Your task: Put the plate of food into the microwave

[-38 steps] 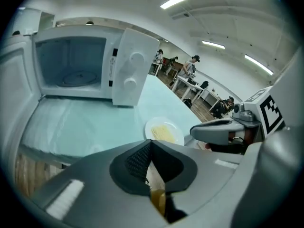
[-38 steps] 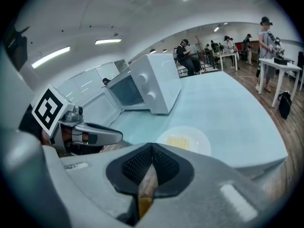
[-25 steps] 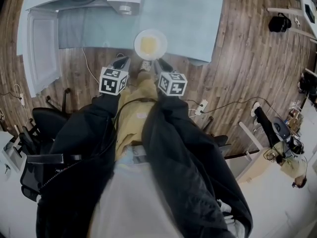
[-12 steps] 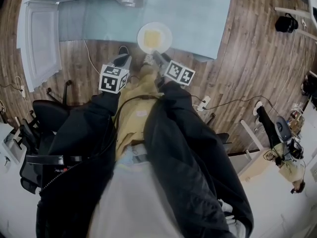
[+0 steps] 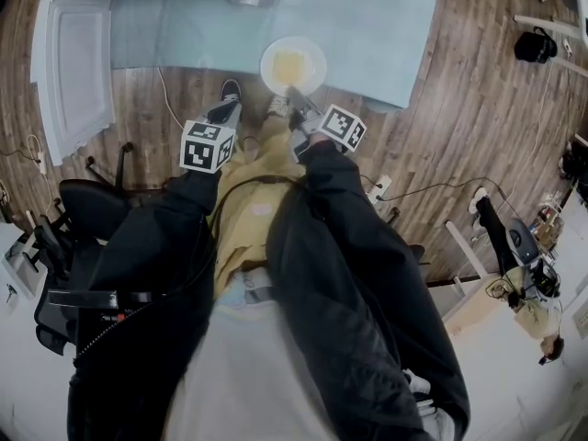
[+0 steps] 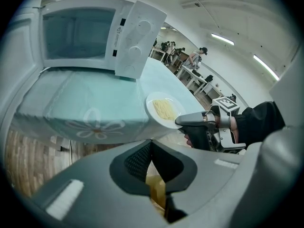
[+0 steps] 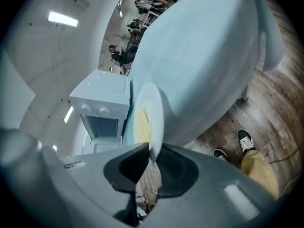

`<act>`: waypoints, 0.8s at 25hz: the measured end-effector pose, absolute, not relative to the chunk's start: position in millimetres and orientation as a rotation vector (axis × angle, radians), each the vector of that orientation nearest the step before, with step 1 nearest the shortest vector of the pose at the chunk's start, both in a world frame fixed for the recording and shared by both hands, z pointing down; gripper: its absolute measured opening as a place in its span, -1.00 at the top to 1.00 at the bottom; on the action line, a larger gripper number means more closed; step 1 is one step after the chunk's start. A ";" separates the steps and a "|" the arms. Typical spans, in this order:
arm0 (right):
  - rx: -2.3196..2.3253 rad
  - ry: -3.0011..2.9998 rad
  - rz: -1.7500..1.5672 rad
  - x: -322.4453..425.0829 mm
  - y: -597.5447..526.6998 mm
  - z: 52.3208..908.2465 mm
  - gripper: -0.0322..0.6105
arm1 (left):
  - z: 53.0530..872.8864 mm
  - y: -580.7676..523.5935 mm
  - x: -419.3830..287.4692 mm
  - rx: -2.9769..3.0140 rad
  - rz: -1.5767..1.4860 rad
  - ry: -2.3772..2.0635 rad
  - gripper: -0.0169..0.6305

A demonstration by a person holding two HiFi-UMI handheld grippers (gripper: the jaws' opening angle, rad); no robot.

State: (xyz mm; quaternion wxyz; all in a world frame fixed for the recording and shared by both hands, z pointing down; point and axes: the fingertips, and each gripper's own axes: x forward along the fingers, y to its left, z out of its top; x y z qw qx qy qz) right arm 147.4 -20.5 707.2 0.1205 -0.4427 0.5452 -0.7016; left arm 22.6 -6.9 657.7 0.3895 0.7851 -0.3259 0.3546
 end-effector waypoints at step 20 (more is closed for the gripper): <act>-1.133 1.650 -2.003 121.9 -20.5 678.2 0.87 | 647.7 -14.2 -16.5 1.966 0.789 -0.910 0.95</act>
